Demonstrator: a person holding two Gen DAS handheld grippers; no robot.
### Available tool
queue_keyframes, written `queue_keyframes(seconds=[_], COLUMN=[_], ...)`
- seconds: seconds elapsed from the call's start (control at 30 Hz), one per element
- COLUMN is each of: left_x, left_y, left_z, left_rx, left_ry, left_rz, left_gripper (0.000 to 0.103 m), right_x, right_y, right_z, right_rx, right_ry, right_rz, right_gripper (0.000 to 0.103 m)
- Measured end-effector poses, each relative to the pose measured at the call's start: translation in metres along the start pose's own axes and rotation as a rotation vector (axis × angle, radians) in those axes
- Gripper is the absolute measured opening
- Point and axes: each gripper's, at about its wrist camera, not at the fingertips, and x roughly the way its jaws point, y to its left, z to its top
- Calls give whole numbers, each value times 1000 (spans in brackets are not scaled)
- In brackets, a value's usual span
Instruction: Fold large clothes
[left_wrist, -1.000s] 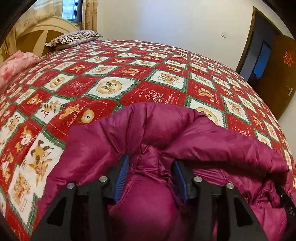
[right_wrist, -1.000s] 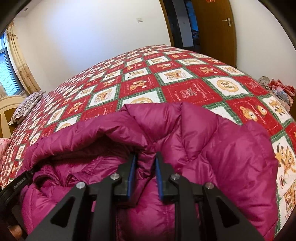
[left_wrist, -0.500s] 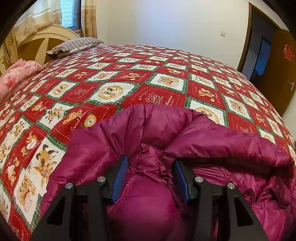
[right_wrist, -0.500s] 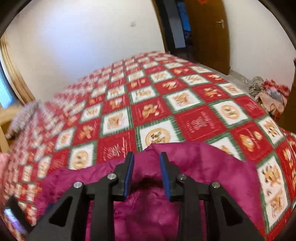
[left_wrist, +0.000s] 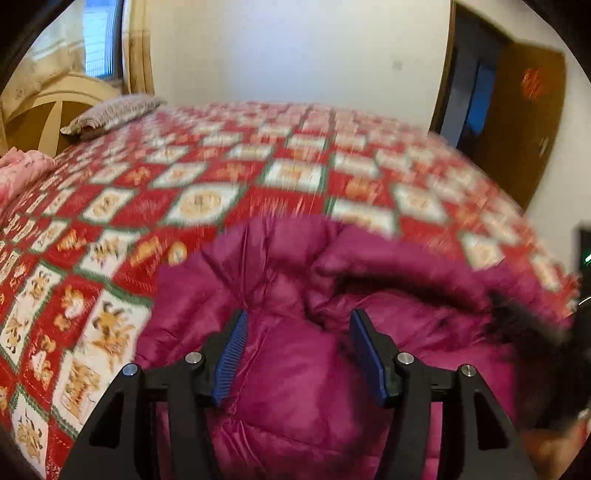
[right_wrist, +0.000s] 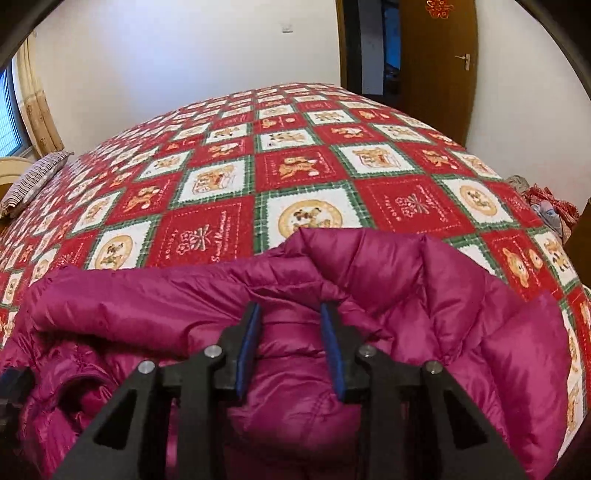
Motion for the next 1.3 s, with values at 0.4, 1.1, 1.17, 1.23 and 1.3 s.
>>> queue_keyframes(seconds=[0.4,1.1,1.17,1.23,1.3], left_x=[101,103,102,100,90], left_y=[-55,-52,-49,-45,-40], left_z=[27,25,26,28,29], left_rx=[129,108,95,81,100], left_ry=[177,134,139,155,186], left_rz=[145,164,143,108,51], left_gripper=[68,75,76,76,76], right_x=[0,8,8,7,3], right_y=[4,25,24,17,11], right_z=[0,2,2,3,3], right_rx=[-16,-121,-123,-98,-72], right_ry=[-12,2,0,0,0], right_rz=[-11,-111,-108,-66,-6], right_gripper=[37,40,40,44,48])
